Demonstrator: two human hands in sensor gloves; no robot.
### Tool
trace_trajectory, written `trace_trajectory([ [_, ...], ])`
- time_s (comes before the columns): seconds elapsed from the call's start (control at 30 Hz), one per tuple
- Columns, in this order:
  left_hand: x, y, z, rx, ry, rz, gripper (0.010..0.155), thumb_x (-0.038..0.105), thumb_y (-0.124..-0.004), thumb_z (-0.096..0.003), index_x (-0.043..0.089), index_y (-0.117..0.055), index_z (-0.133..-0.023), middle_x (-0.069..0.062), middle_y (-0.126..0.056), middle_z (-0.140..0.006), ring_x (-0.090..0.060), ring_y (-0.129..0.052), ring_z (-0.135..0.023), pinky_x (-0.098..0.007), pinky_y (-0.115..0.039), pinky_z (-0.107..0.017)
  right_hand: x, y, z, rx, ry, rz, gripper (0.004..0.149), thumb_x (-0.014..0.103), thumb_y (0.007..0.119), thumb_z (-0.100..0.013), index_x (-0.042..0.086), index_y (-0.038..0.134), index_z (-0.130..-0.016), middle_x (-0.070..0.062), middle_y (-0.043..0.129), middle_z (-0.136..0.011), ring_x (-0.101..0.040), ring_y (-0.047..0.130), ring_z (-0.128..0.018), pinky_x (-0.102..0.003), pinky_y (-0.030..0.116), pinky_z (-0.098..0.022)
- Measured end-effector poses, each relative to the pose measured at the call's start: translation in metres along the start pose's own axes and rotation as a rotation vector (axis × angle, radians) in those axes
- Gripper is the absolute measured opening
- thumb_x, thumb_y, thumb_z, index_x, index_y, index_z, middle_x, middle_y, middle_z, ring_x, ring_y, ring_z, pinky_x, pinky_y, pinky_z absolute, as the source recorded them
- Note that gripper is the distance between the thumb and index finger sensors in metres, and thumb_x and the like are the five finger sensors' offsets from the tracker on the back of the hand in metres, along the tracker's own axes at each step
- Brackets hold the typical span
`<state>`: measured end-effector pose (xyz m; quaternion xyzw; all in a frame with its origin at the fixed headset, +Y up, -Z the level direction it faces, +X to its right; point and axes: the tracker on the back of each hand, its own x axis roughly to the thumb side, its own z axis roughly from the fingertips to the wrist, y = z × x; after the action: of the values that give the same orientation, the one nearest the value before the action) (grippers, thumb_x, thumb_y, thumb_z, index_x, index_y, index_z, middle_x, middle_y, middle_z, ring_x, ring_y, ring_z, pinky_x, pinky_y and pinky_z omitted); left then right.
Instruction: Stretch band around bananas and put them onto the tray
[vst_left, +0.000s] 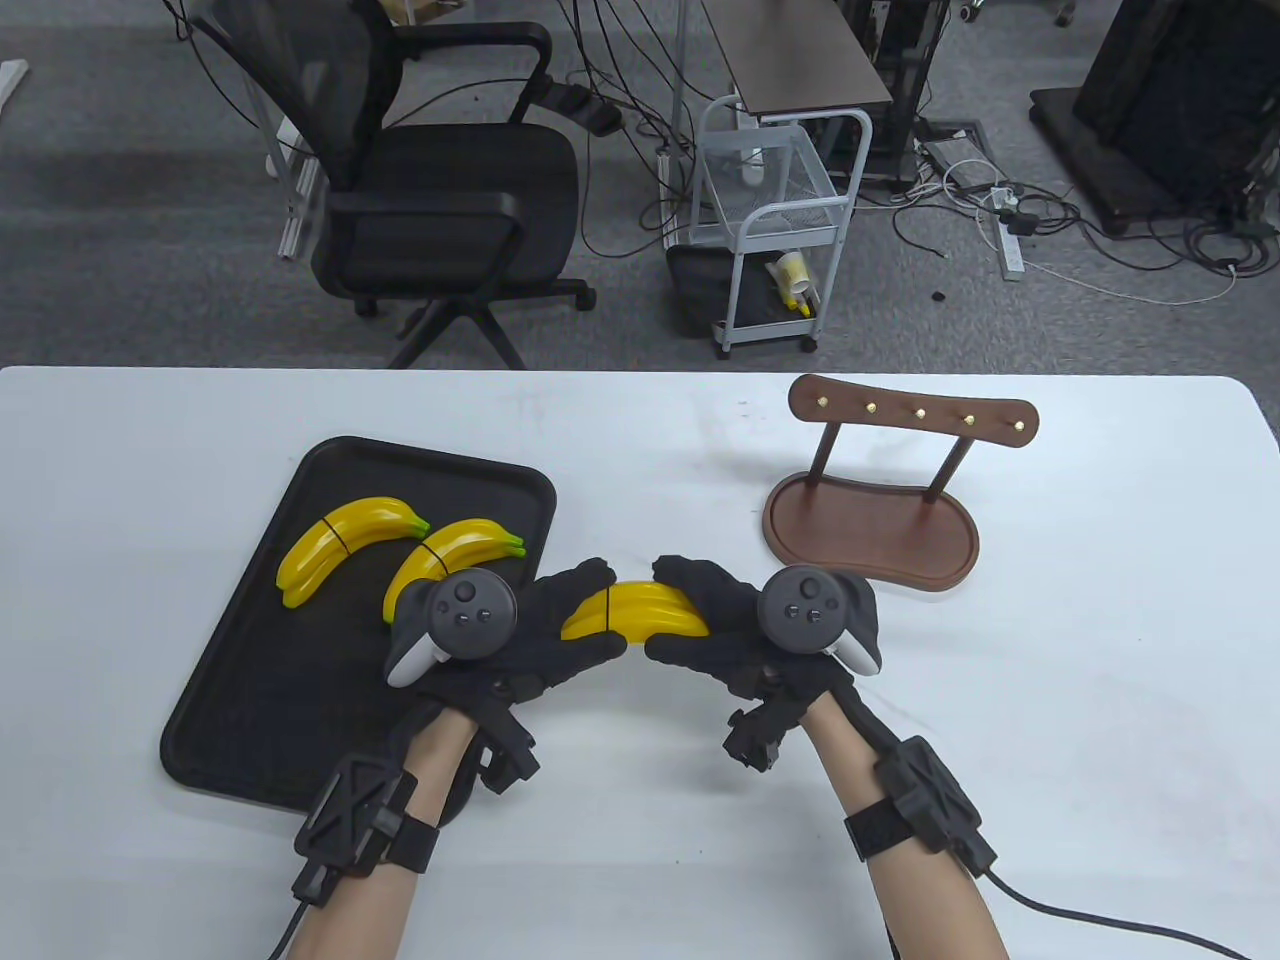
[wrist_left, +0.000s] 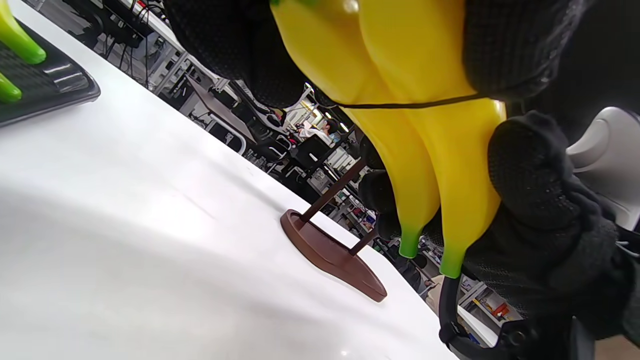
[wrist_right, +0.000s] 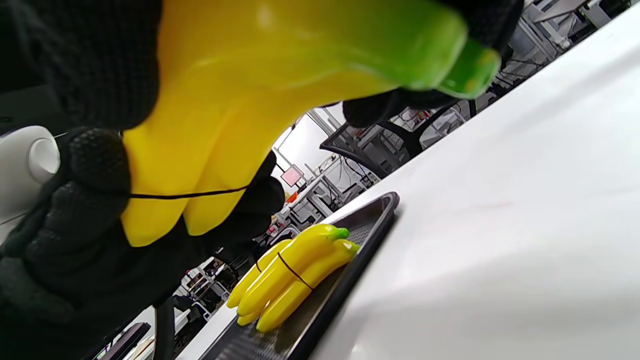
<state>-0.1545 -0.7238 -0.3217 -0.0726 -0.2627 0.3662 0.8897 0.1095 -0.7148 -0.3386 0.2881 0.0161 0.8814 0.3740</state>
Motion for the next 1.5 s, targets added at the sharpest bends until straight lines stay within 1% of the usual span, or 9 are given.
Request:
trace_trajectory([
  [0.17, 0.005, 0.001, 0.0, 0.003, -0.013, -0.037, 0.079, 0.061, -0.076, -0.0533, 0.019, -0.05, -0.115, -0.01, -0.068, -0.118, -0.039, -0.076, -0.104, -0.055, -0.062, -0.08, 0.003, -0.002, 0.001, -0.035, -0.022, 0.017, 0.084, 0.059, 0.083, -0.044, 0.009, 0.061, -0.107, -0.018, 0.074, -0.104, -0.041, 0.09, -0.075, -0.054, 0.079, -0.051],
  [0.37, 0.009, -0.002, -0.001, -0.007, -0.018, -0.086, 0.079, 0.061, -0.076, -0.053, 0.021, -0.05, -0.115, -0.009, -0.067, -0.119, -0.039, -0.077, -0.104, -0.055, -0.062, -0.08, 0.008, 0.0, 0.001, -0.025, -0.036, 0.061, 0.084, 0.059, 0.083, -0.043, 0.008, 0.062, -0.106, -0.019, 0.075, -0.103, -0.04, 0.091, -0.075, -0.053, 0.08, -0.05],
  [0.53, 0.011, -0.005, -0.002, -0.018, -0.029, -0.088, 0.079, 0.061, -0.076, -0.0529, 0.023, -0.047, -0.116, -0.007, -0.065, -0.12, -0.038, -0.078, -0.104, -0.054, -0.063, -0.079, 0.01, 0.001, 0.001, -0.01, -0.045, 0.067, 0.084, 0.059, 0.083, -0.043, 0.008, 0.061, -0.106, -0.018, 0.075, -0.103, -0.04, 0.091, -0.075, -0.053, 0.08, -0.05],
  [0.73, 0.009, -0.005, -0.002, -0.02, -0.019, -0.073, 0.079, 0.061, -0.076, -0.053, 0.024, -0.047, -0.116, -0.005, -0.062, -0.121, -0.036, -0.078, -0.103, -0.053, -0.063, -0.08, 0.011, 0.003, 0.001, 0.003, -0.041, 0.091, 0.084, 0.059, 0.081, -0.044, 0.009, 0.058, -0.108, -0.018, 0.072, -0.105, -0.041, 0.087, -0.079, -0.054, 0.079, -0.052],
  [0.87, 0.008, -0.007, -0.002, -0.013, -0.01, -0.056, 0.078, 0.06, -0.076, -0.0535, 0.025, -0.045, -0.116, -0.004, -0.06, -0.122, -0.035, -0.077, -0.103, -0.052, -0.061, -0.081, 0.016, 0.0, 0.002, 0.002, -0.053, 0.201, 0.085, 0.062, 0.076, -0.046, 0.01, 0.054, -0.11, -0.017, 0.068, -0.108, -0.042, 0.082, -0.087, -0.055, 0.076, -0.056],
  [1.0, 0.008, -0.005, -0.002, 0.008, 0.003, -0.072, 0.078, 0.061, -0.076, -0.0535, 0.025, -0.045, -0.116, -0.004, -0.061, -0.121, -0.034, -0.077, -0.103, -0.052, -0.062, -0.08, 0.018, 0.001, 0.002, -0.01, -0.06, 0.225, 0.085, 0.063, 0.073, -0.047, 0.011, 0.052, -0.111, -0.018, 0.064, -0.111, -0.044, 0.076, -0.092, -0.058, 0.073, -0.059],
  [1.1, 0.008, -0.005, -0.002, 0.02, 0.012, -0.111, 0.079, 0.061, -0.077, -0.053, 0.025, -0.045, -0.115, -0.004, -0.061, -0.121, -0.034, -0.078, -0.102, -0.051, -0.062, -0.08, 0.02, 0.004, 0.002, 0.009, -0.06, 0.208, 0.09, 0.066, 0.071, -0.046, 0.009, 0.05, -0.113, -0.021, 0.06, -0.113, -0.048, 0.072, -0.094, -0.06, 0.071, -0.06],
  [1.27, 0.012, -0.007, -0.003, 0.036, 0.025, -0.146, 0.079, 0.061, -0.076, -0.0539, 0.023, -0.045, -0.116, -0.006, -0.061, -0.121, -0.034, -0.078, -0.101, -0.052, -0.062, -0.08, 0.026, 0.011, 0.002, -0.009, -0.056, 0.307, 0.098, 0.071, 0.069, -0.043, 0.006, 0.047, -0.113, -0.023, 0.057, -0.114, -0.051, 0.069, -0.095, -0.062, 0.069, -0.061],
  [1.5, 0.016, -0.008, -0.003, 0.048, 0.034, -0.156, 0.08, 0.061, -0.076, -0.0543, 0.02, -0.046, -0.116, -0.009, -0.063, -0.119, -0.035, -0.079, -0.1, -0.052, -0.063, -0.079, 0.031, 0.015, 0.002, -0.049, -0.045, 0.371, 0.102, 0.075, 0.065, -0.041, 0.005, 0.048, -0.113, -0.024, 0.059, -0.113, -0.052, 0.07, -0.094, -0.063, 0.07, -0.059],
])
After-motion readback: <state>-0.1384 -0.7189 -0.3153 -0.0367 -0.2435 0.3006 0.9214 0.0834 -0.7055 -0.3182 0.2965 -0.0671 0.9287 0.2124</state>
